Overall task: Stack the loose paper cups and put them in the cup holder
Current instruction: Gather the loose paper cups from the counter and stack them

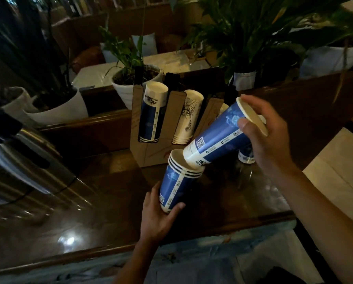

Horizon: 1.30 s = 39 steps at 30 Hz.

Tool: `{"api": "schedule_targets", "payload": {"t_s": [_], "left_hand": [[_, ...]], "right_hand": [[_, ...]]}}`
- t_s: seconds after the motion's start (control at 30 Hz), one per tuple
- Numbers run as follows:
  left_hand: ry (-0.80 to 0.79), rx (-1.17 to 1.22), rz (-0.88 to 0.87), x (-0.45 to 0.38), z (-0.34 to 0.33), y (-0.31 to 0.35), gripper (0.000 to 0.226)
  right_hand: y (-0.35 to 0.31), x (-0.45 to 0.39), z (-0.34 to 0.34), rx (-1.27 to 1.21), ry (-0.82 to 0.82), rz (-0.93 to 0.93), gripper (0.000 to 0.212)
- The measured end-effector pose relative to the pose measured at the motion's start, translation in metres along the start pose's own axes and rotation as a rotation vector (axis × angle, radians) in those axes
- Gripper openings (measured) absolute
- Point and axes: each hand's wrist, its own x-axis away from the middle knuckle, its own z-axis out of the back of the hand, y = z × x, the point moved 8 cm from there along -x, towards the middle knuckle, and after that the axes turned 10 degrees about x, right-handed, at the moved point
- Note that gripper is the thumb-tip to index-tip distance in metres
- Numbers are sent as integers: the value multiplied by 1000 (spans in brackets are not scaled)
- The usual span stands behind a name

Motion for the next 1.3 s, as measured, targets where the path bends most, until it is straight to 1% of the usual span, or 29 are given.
{"api": "schedule_targets", "payload": {"t_s": [0.07, 0.2, 0.27, 0.37, 0.5, 0.67, 0.93, 1.17, 1.3], "left_hand": [[2, 15, -16, 2, 1, 2, 85], [9, -1, -18, 2, 0, 5, 81], [7, -5, -12, 3, 0, 4, 81], [10, -11, 3, 3, 0, 2, 84], [22, -5, 15, 2, 0, 4, 86], [30, -16, 39, 4, 0, 1, 90], [17, -29, 13, 3, -1, -3, 80], [19, -11, 34, 4, -2, -7, 84], [29, -5, 3, 4, -1, -1, 80]], "right_hand": [[0, -1, -11, 1, -46, -19, 63], [-2, -1, -35, 9, -131, -23, 62], [-5, -2, -46, 50, -155, -4, 57], [-10, -1, -60, 126, -162, 87, 50], [0, 3, -79, 148, -231, 39, 56], [4, 7, -96, 157, -277, 37, 60], [15, 15, -115, 163, -365, -13, 56], [19, 24, -128, 190, -401, 1, 58], [20, 29, -133, 205, -423, 15, 59]]}}
